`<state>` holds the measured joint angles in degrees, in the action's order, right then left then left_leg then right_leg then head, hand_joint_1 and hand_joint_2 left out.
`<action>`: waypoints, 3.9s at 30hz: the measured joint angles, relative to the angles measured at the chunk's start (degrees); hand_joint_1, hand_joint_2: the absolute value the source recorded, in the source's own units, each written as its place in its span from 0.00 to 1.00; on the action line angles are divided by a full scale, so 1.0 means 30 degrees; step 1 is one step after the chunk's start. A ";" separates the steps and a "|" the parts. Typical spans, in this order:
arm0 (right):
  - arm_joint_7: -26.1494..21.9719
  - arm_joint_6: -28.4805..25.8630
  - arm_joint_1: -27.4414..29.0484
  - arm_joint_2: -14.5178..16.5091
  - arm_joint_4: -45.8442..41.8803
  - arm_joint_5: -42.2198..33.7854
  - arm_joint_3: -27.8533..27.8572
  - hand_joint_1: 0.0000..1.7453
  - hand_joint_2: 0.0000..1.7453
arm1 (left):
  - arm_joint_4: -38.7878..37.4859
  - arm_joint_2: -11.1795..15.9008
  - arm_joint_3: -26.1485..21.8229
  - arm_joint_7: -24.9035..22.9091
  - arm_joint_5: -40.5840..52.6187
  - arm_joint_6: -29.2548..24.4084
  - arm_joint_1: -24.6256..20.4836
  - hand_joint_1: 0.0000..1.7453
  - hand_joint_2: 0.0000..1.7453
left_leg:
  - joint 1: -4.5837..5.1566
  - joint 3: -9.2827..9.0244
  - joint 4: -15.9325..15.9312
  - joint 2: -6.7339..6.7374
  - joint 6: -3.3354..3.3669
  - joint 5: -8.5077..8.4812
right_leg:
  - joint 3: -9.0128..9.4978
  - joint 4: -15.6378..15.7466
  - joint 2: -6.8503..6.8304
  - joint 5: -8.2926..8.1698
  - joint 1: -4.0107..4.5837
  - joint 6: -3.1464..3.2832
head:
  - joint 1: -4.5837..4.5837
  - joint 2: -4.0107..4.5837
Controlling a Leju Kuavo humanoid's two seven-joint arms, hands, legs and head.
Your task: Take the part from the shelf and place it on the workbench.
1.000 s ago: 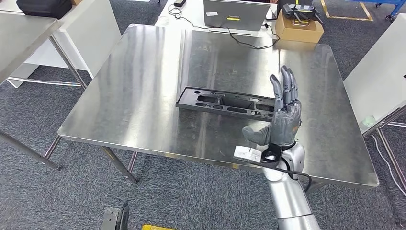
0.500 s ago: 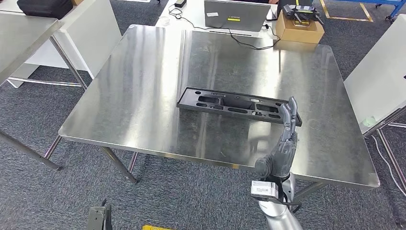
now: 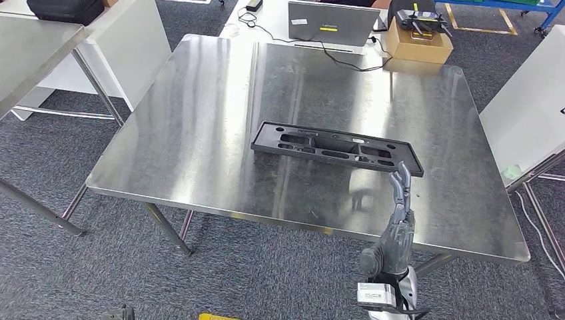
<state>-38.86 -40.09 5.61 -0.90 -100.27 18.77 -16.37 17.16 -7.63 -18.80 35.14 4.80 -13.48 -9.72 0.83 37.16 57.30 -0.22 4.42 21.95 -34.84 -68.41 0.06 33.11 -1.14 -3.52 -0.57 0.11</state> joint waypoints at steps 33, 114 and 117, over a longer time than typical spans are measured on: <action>0.0196 0.1683 0.1933 0.0168 -0.0748 0.0228 0.0989 0.00 0.00 | 0.1319 -0.0124 -0.0483 -0.0011 0.1378 -0.0093 0.0649 0.00 0.00 | 0.0029 0.0192 0.0144 0.0010 -0.0372 -0.0310 | 0.3292 0.3900 -0.0075 -0.0507 0.0496 0.0513 | 0.0028 0.0000; 1.4506 0.4399 -0.4431 0.1587 2.9389 0.0062 0.8162 0.00 0.00 | -0.1756 -0.0596 -0.5086 -1.0103 0.0722 -0.2080 0.2100 0.00 0.00 | -0.0656 -0.1375 0.0517 0.0500 -0.0863 0.1694 | 0.2286 0.3253 -0.0926 -0.0345 0.0267 0.0380 | -0.0023 0.0000; 1.4497 0.4393 -0.4428 0.1594 2.9400 0.0084 0.8264 0.00 0.00 | -0.1756 -0.0581 -0.5029 -1.0098 0.0747 -0.1986 0.2060 0.00 0.00 | -0.0600 -0.1097 0.0455 0.0220 -0.0569 0.1469 | 0.0532 -0.0265 -0.0221 0.1222 0.0142 0.0428 | -0.0085 0.0000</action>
<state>4.63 -26.91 -7.67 3.88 -12.07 19.02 8.42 11.89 -9.37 -33.88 4.85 7.04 -19.44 -3.55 -0.97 33.87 58.67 0.45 2.71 26.35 -33.25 -69.20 -0.60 36.77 -0.72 -2.24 -0.82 0.11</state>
